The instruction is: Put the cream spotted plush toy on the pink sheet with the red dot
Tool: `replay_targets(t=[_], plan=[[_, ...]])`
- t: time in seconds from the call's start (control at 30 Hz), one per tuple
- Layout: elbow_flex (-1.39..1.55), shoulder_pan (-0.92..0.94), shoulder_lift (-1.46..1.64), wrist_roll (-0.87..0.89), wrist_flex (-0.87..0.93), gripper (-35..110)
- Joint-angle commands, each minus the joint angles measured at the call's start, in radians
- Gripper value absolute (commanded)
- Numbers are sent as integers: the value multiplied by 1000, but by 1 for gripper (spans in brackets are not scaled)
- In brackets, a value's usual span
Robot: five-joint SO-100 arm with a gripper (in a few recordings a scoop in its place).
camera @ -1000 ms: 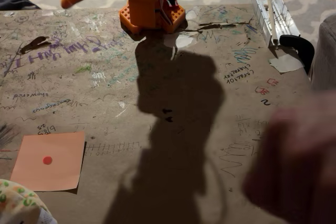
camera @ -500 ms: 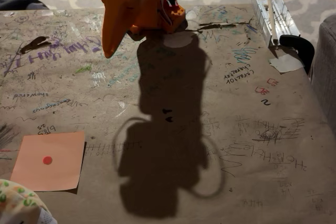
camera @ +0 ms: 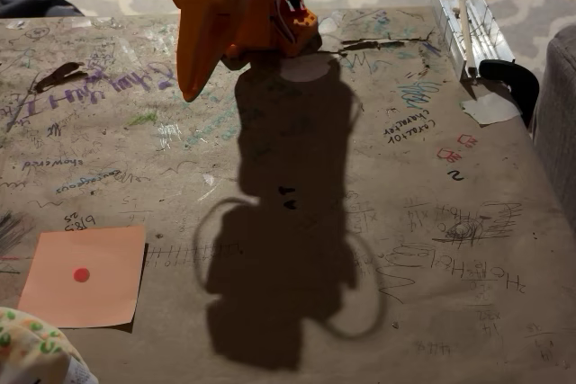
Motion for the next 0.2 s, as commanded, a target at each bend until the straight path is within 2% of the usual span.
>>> replay_targets(t=[0.0, 0.17], plan=[[15, -5, 15, 6, 17, 0], [15, -8, 15, 0, 17, 0]])
